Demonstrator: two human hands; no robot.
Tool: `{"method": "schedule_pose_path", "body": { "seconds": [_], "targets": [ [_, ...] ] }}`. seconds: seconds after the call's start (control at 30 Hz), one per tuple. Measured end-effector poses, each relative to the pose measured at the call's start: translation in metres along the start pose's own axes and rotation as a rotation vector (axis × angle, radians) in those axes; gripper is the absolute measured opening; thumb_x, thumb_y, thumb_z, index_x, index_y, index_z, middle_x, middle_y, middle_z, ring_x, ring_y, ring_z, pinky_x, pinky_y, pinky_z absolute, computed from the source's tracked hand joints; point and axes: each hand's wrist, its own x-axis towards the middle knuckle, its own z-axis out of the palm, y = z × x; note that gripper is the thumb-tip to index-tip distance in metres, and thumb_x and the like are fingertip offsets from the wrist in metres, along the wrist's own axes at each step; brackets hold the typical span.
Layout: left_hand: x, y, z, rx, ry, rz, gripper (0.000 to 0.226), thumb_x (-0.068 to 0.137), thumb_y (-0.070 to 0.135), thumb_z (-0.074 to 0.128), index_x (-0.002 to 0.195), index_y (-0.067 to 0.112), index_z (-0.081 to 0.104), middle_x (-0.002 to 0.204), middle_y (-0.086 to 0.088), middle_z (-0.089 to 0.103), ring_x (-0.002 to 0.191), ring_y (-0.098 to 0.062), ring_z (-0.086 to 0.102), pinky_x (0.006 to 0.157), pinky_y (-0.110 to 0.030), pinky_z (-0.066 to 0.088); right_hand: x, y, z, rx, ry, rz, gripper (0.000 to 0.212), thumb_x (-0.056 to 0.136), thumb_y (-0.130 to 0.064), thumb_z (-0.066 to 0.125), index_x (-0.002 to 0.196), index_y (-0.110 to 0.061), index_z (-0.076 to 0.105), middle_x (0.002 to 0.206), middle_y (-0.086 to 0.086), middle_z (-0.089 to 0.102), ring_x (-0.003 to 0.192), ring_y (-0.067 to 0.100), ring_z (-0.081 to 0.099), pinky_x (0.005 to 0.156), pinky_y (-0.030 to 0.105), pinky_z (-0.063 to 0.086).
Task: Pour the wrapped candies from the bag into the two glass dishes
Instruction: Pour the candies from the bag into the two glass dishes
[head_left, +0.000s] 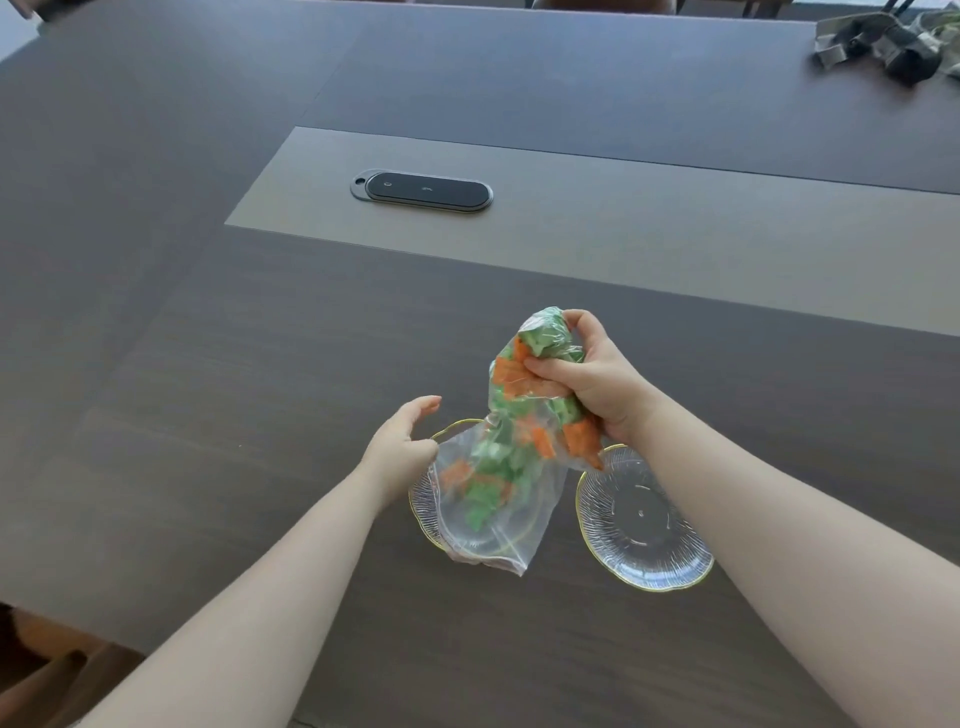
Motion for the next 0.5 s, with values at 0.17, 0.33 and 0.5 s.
{"method": "schedule_pose_path", "body": {
  "seconds": [0.17,0.33,0.5],
  "targets": [
    [0.014,-0.002,0.005,0.217,-0.234,0.031,0.073,0.066,0.009,0.051,0.135,0.031,0.04,0.123,0.019,0.056,0.135,-0.006,0.038,0.103,-0.039,0.044,-0.002,-0.01,0.008,0.011,-0.047,-0.046,0.04,0.08,-0.005,0.071,0.108,-0.025,0.049,0.083,0.004,0.068,0.072,0.021,0.067,0.071,0.035,0.057],
    [0.022,-0.011,0.011,0.374,-0.144,0.116,0.059,0.06,0.032,0.059,0.119,0.039,0.055,0.094,0.034,0.057,0.123,-0.012,0.05,0.109,-0.047,0.035,-0.003,-0.016,0.015,0.042,-0.084,-0.055,0.041,0.08,-0.003,0.07,0.108,-0.024,0.049,0.081,0.002,0.068,0.07,0.021,0.067,0.07,0.037,0.058],
    [0.021,-0.008,0.015,0.367,-0.014,0.139,0.015,0.073,0.034,0.071,0.07,0.046,0.063,0.099,0.01,0.066,0.121,-0.014,0.046,0.104,-0.038,0.038,-0.004,-0.018,0.018,0.063,-0.097,-0.071,0.041,0.081,-0.001,0.069,0.109,-0.023,0.048,0.075,-0.002,0.069,0.066,0.017,0.067,0.065,0.032,0.059]
  ]
}}
